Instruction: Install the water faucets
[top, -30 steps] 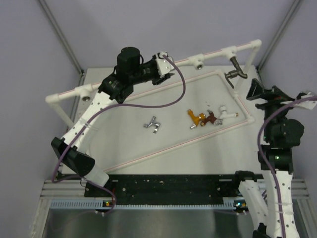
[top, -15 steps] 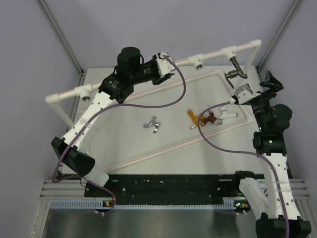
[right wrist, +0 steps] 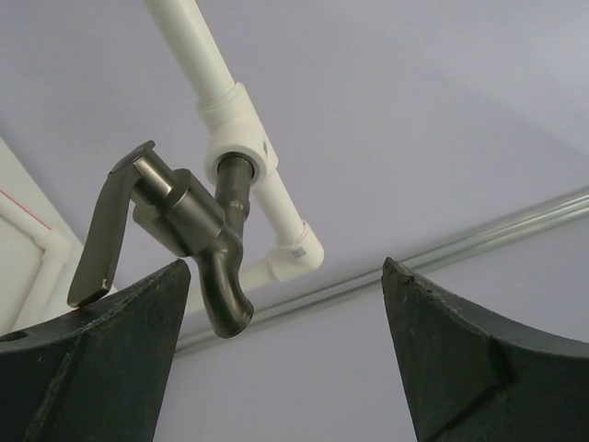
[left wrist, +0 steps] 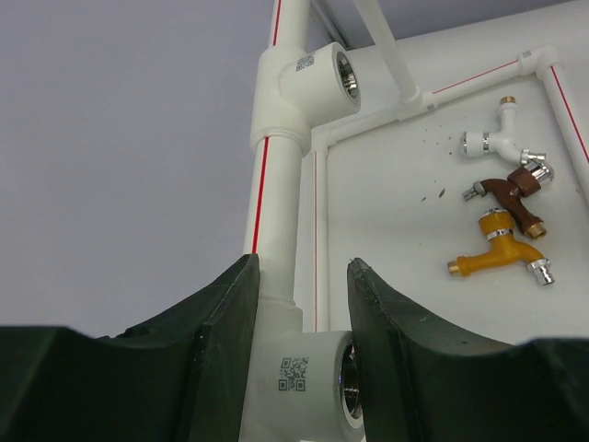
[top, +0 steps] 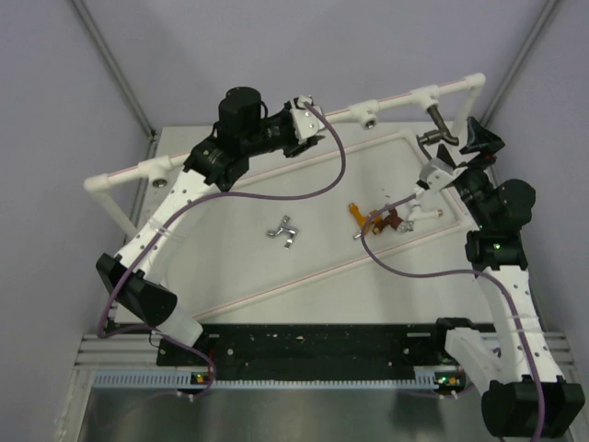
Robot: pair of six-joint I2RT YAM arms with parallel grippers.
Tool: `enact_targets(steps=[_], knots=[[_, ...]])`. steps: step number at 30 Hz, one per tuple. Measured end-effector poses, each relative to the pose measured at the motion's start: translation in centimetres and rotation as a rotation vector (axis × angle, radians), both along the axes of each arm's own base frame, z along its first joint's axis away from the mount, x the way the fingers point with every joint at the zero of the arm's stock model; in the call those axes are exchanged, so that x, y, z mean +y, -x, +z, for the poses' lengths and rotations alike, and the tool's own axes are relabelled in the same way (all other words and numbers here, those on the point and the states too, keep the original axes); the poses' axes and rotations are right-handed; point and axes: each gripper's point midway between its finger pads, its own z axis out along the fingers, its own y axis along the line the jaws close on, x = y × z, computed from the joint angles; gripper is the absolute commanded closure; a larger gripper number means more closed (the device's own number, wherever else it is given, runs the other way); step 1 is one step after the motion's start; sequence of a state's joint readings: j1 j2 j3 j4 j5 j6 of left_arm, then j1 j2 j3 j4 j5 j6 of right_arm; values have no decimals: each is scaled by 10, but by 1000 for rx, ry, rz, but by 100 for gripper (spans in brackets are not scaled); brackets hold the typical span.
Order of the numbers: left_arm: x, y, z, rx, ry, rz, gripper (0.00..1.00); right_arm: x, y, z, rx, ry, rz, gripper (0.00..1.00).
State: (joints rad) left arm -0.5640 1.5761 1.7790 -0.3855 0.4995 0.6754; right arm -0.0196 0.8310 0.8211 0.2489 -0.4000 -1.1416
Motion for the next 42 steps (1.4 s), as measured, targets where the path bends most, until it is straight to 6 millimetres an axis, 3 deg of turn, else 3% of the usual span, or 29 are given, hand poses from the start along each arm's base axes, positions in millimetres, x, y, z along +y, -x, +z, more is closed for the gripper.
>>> enact_targets(steps=[7, 12, 13, 16, 25, 28, 29, 30, 35, 42], knots=[[2, -3, 0, -5, -1, 16, 52, 3, -13, 0, 9, -25, 16, 34], [2, -4, 1, -8, 0, 21, 52, 5, -17, -7, 54, -107, 39, 53], [2, -4, 1, -9, 0, 22, 52, 6, -16, -8, 62, -126, 48, 60], [1, -5, 0, -8, 0, 21, 52, 9, -15, -7, 84, -183, 72, 100], [1, -5, 0, -8, 0, 21, 52, 15, -16, -5, 173, -474, 128, 100], [1, -5, 0, -8, 0, 21, 52, 13, -17, -4, 189, -551, 124, 60], [1, -5, 0, -8, 0, 21, 52, 12, -16, -4, 194, -570, 119, 50], [1, -5, 0, -8, 0, 21, 52, 11, -16, -4, 201, -587, 118, 45], [1, -5, 0, -9, 0, 22, 52, 0, -5, -1, 217, -593, 90, 34], [1, -6, 0, -15, -4, 22, 52, -3, 3, -1, 208, -415, 57, 27]])
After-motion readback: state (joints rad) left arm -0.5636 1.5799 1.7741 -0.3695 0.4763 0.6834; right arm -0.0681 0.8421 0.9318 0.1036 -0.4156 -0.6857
